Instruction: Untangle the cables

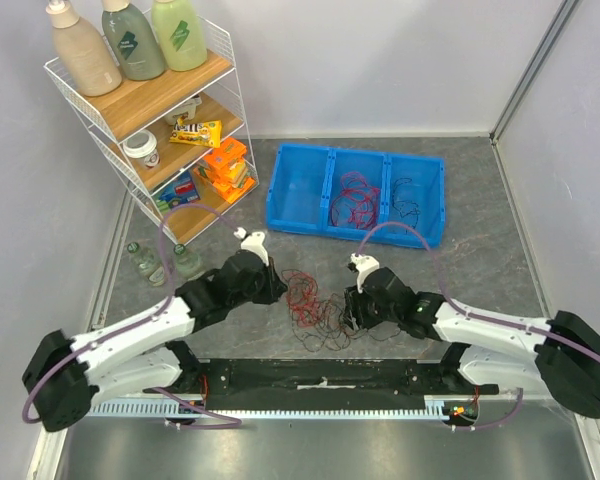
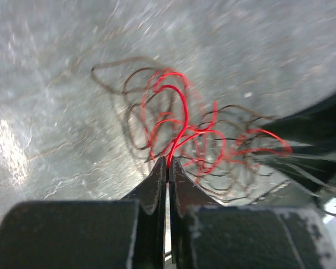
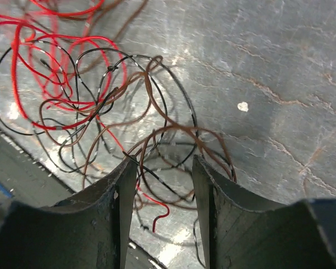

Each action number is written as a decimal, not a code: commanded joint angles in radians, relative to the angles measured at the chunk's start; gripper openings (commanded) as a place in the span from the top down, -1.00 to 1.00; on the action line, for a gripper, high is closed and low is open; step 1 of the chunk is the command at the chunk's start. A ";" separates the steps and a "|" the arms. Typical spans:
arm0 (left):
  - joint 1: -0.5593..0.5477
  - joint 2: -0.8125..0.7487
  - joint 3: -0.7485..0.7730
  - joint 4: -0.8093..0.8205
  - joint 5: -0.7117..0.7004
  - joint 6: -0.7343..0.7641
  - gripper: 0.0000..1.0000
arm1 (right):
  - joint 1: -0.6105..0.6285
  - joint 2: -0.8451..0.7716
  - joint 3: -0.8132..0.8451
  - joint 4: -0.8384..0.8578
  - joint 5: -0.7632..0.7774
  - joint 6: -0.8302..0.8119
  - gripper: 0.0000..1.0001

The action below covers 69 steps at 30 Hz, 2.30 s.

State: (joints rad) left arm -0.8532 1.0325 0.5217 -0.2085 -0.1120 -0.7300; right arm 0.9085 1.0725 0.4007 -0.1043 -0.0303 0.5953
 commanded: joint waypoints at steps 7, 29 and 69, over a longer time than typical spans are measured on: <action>-0.003 -0.474 0.394 -0.048 0.141 0.273 0.97 | 0.009 0.181 0.012 0.040 0.297 0.139 -0.01; -0.001 -0.468 0.586 -0.109 0.117 0.262 0.97 | 0.012 -0.109 0.365 0.045 -0.102 -0.200 -0.76; -0.001 -0.428 0.432 -0.032 0.227 0.149 0.96 | 0.059 -0.037 0.331 0.437 -0.172 0.041 -0.70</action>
State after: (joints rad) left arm -0.8532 0.5976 0.9588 -0.2916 0.0631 -0.5316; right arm 0.9649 0.9874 0.6579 0.3374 -0.2623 0.6186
